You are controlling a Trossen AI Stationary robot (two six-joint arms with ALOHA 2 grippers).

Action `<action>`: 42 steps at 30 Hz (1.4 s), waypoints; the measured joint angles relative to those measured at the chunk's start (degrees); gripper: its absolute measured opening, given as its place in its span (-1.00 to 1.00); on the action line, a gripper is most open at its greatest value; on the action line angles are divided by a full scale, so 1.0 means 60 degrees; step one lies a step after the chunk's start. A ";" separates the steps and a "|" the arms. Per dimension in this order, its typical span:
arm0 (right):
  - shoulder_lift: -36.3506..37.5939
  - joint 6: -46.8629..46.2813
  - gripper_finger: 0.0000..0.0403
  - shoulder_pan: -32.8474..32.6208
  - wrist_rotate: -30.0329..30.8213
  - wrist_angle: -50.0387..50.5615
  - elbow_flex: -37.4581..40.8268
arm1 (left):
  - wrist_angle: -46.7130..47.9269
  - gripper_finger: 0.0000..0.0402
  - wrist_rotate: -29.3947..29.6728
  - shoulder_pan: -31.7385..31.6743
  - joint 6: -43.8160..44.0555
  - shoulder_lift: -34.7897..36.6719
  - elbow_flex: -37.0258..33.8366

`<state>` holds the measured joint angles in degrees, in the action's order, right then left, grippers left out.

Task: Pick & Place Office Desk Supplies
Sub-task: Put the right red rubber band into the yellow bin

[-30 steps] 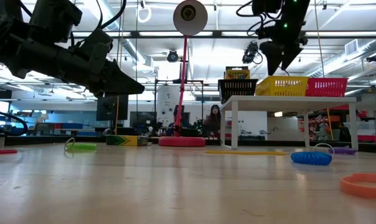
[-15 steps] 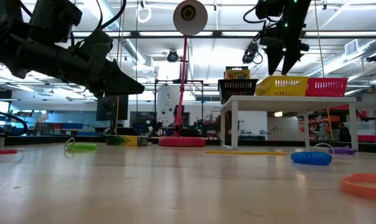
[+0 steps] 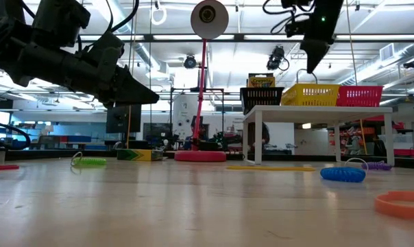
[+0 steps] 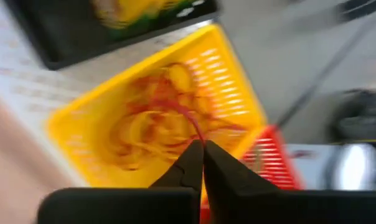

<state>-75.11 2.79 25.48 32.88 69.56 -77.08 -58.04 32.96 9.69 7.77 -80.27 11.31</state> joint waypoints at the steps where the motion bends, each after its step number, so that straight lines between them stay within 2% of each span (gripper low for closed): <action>1: 0.0000 0.0112 -0.94 -0.0137 0.0481 0.0000 0.0000 | 0.0000 -0.59 -0.0002 0.0000 0.0000 0.0000 0.0000; 4: 0.0000 0.0359 -0.76 -0.0484 0.1228 -0.0008 0.0000 | 0.0000 -0.59 -0.0001 0.0000 -0.0003 0.0000 0.0000; 10: 0.0000 0.0511 -0.15 -0.0825 0.1380 -0.0007 0.0000 | 0.0004 -0.59 -0.0002 0.0000 -0.0004 -0.0004 0.0000; 13: 0.0000 0.0546 0.10 -0.1093 0.2067 0.0006 0.0025 | 0.0013 -0.59 -0.0002 0.0000 -0.0004 -0.0004 0.0000; 15: 0.0059 0.0648 0.23 -0.1225 0.2590 -0.0924 0.0248 | 0.0031 -0.59 -0.0002 0.0000 -0.0004 -0.0004 -0.0004; 20: 0.0081 0.1541 0.41 -0.1637 0.3911 -0.2126 0.1036 | 0.0246 -0.59 0.0002 0.0011 0.0000 -0.0011 -0.0007; 23: 0.0076 0.1463 0.43 -0.1732 0.4761 -0.1938 0.1495 | 0.0296 -0.59 -0.0001 0.0011 -0.0003 -0.0011 -0.0007; 25: 0.0110 0.1040 0.39 -0.1791 0.4879 -0.1850 0.1688 | 0.0296 -0.59 0.0004 0.0011 -0.0001 -0.0011 -0.0007; 29: 0.0479 0.0100 0.25 -0.1717 0.3112 -0.2161 0.1719 | 0.0294 -0.59 0.0005 0.0007 0.0020 -0.0011 -0.0007; 35: 0.1522 -0.2611 0.04 -0.0380 0.0153 -0.2433 0.1716 | 0.0288 -0.59 0.0005 0.0002 0.0091 -0.0007 -0.0007; 38: 0.1804 -0.3662 -0.01 0.0233 -0.0577 -0.2535 0.1716 | 0.0288 -0.59 0.0005 0.0000 0.0087 -0.0007 -0.0007; 42: 0.1895 -0.3929 0.01 0.0710 -0.2033 -0.3041 0.1716 | 0.0288 -0.59 0.0003 0.0000 0.0084 -0.0007 -0.0007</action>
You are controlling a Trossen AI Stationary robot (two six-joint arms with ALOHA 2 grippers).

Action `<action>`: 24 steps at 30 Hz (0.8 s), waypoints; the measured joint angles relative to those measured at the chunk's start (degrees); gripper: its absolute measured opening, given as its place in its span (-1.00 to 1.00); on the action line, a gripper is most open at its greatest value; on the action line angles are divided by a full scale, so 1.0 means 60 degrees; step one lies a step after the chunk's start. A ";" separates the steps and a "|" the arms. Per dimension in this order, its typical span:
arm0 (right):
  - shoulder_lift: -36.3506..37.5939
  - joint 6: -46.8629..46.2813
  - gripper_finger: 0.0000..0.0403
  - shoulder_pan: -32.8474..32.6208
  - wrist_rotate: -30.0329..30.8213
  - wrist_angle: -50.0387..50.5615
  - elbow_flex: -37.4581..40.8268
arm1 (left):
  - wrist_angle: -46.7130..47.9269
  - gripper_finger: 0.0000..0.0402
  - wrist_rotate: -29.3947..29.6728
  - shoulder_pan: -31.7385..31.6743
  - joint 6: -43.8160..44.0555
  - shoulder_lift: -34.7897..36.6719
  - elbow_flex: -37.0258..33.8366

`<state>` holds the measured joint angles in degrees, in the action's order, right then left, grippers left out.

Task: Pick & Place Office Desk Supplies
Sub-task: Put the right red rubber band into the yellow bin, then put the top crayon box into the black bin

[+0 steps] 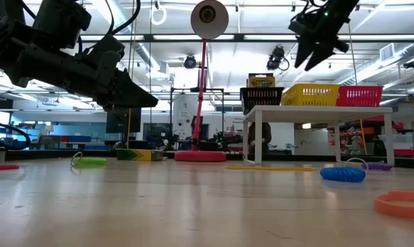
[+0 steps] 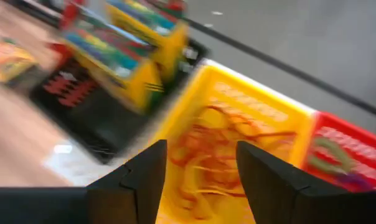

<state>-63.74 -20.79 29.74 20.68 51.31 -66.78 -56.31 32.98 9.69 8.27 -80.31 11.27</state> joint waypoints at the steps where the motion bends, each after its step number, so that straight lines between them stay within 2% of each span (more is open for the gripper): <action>1: 0.0014 0.0013 0.04 -0.0001 -0.0252 -0.0159 0.0000 | 0.0000 -0.59 -0.0002 0.0000 0.0000 0.0000 0.0000; 9: 0.0346 0.0149 0.28 -0.0023 -0.0481 0.0637 -0.0004 | 0.0065 -0.59 0.0002 0.0011 0.0015 0.0004 0.0000; 13: 0.0858 0.0509 0.24 -0.0166 -0.0537 0.1187 0.0128 | 0.0090 -0.59 -0.0036 0.0011 0.0015 0.0005 0.0000; 17: 0.1838 0.0545 -0.07 -0.1388 -0.0140 0.0578 0.1172 | 0.0150 -0.61 -0.0313 0.0011 -0.0016 0.0007 0.0000; 23: 0.3291 0.0551 -0.83 -0.4293 0.0523 -0.2234 0.3445 | 0.0250 -0.81 -0.0744 0.0030 -0.0173 0.0044 0.0004; 24: 0.3404 0.0612 -0.91 -0.4789 0.0634 -0.2814 0.3799 | 0.0326 -0.87 -0.0805 0.0073 -0.0204 0.0102 0.0005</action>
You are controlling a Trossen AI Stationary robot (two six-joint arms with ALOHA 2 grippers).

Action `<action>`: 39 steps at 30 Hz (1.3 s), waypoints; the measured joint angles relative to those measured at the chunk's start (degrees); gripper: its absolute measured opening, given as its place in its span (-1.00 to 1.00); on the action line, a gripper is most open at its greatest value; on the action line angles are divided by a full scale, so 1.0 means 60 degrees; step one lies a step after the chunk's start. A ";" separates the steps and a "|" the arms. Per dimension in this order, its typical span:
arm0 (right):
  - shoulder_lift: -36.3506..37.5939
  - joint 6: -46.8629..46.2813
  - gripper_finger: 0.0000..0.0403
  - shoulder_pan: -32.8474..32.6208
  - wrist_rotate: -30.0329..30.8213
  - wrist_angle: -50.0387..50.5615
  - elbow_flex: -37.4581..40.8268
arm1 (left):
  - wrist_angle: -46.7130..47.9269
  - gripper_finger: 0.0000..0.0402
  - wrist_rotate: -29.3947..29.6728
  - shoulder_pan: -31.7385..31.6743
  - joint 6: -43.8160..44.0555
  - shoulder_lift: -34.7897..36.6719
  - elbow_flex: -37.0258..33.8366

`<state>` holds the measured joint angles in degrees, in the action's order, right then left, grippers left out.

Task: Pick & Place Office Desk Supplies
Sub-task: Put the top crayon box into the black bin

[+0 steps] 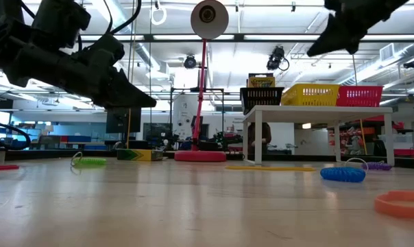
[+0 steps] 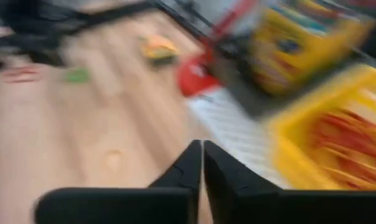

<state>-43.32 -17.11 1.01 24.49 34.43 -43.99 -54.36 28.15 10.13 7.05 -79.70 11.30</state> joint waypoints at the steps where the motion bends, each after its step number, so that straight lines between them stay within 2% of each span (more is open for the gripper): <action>1: 0.0062 0.0125 -0.94 -0.0487 0.0218 -0.0580 0.0316 | 0.0081 -0.91 -0.0012 0.0021 -0.0010 0.0077 0.0009; 6: -0.0168 0.0490 -0.90 -0.2744 0.1846 -0.2667 0.1318 | 0.1983 -0.95 0.0070 0.0064 0.0073 0.0946 0.0362; 11: -0.0873 0.0424 -0.96 -0.4539 0.2915 -0.3804 0.1699 | 0.5701 -0.80 0.0531 0.0066 0.0553 0.1807 0.1504; 15: -0.1700 0.0430 -0.92 -0.5664 0.3606 -0.4924 0.1988 | 0.8314 -0.64 0.0971 0.0059 0.0959 0.1862 0.2535; 18: -0.2328 0.0420 -0.95 -0.6214 0.4178 -0.5409 0.2104 | 0.8912 -0.52 0.1153 -0.0157 0.1269 0.1469 0.3007; 22: -0.3079 0.0406 -0.98 -0.6618 0.4620 -0.5993 0.2142 | 0.8962 -0.38 0.1033 -0.0637 0.1150 0.0635 0.3310; 26: -0.3634 0.0400 -0.92 -0.6690 0.4634 -0.6577 0.2143 | 0.8974 -0.26 0.1055 -0.1150 0.1021 -0.0187 0.3609; 31: -0.4051 0.0399 -0.92 -0.6665 0.4587 -0.6871 0.2143 | 0.9337 -0.09 0.1183 -0.1743 0.0398 -0.0444 0.4089; 36: -0.4246 0.0404 -0.97 -0.6672 0.4566 -0.6910 0.2149 | 1.0943 0.04 0.0398 -0.3211 -0.0565 -0.0251 0.4911; 39: -0.4310 0.0403 -0.98 -0.6669 0.4496 -0.6968 0.2147 | 1.1228 0.04 -0.0685 -0.4458 -0.1165 -0.0255 0.5215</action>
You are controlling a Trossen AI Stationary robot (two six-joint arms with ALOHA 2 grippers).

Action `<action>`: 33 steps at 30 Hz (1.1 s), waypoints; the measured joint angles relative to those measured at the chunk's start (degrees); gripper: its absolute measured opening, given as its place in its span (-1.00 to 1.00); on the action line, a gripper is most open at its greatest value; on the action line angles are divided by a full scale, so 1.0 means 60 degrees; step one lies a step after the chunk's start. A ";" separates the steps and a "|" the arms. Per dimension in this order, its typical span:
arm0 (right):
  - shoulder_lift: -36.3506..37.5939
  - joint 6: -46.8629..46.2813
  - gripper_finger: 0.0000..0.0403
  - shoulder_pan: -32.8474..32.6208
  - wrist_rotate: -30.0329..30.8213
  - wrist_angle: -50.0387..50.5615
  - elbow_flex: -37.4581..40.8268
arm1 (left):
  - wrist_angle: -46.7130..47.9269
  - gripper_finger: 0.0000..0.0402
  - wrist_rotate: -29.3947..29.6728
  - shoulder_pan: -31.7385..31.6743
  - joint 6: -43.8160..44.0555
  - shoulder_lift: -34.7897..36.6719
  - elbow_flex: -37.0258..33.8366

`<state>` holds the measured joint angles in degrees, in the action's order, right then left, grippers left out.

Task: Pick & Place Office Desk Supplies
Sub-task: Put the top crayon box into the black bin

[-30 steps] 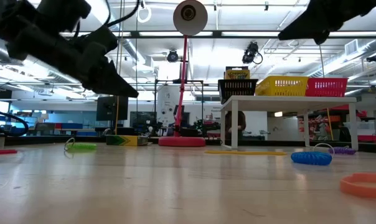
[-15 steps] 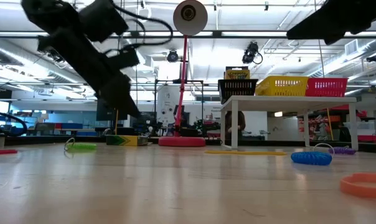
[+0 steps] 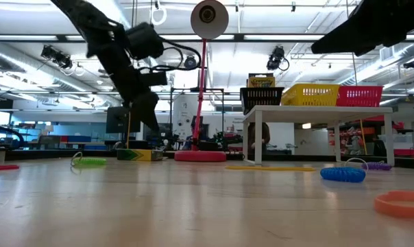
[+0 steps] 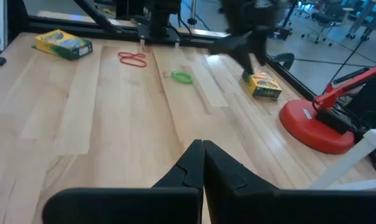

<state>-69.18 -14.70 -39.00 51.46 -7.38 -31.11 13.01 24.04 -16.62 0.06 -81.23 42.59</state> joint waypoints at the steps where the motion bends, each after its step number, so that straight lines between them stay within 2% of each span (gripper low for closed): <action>1: -0.0001 0.0000 -0.97 0.0000 -0.0006 0.0000 0.0001 | -0.0090 0.04 -0.0528 -0.0411 -0.0281 0.0000 0.0068; 4: 0.0000 0.0000 -0.93 0.0000 0.0000 -0.0007 -0.0001 | -0.0183 0.01 -0.1721 -0.1645 -0.1150 0.0000 0.0200; 9: 0.0003 0.0000 -0.91 0.0000 -0.0004 -0.0043 0.0020 | -0.0411 -0.03 -0.2877 -0.3524 -0.1958 -0.0169 0.0291; 13: 0.0003 0.0000 -0.95 0.0000 -0.0004 -0.0045 0.0134 | -0.0388 -0.10 -0.3183 -0.4457 -0.2198 -0.0481 0.0282; 20: 0.0003 0.0004 -0.96 0.0004 0.0025 -0.0156 0.0145 | -0.0886 -0.48 -0.2113 -0.4664 -0.3335 -0.0856 0.0280; 27: -0.0015 0.0004 -0.89 0.0004 0.0022 -0.0382 0.0149 | -0.1047 -0.90 -0.2003 -0.4595 -0.4174 -0.1710 0.0287; 29: -0.0015 0.0004 -0.90 0.0003 0.0011 -0.0371 0.0149 | -0.1126 -0.96 -0.1948 -0.4548 -0.4353 -0.1855 0.0301; 33: -0.0015 0.0005 -0.95 0.0004 0.0000 -0.0371 0.0149 | -0.1086 -0.96 -0.1874 -0.4386 -0.4489 -0.1912 0.0309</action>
<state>-69.28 -14.67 -38.98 51.46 -9.61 -30.22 6.49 12.79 -42.93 -26.88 -92.70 44.45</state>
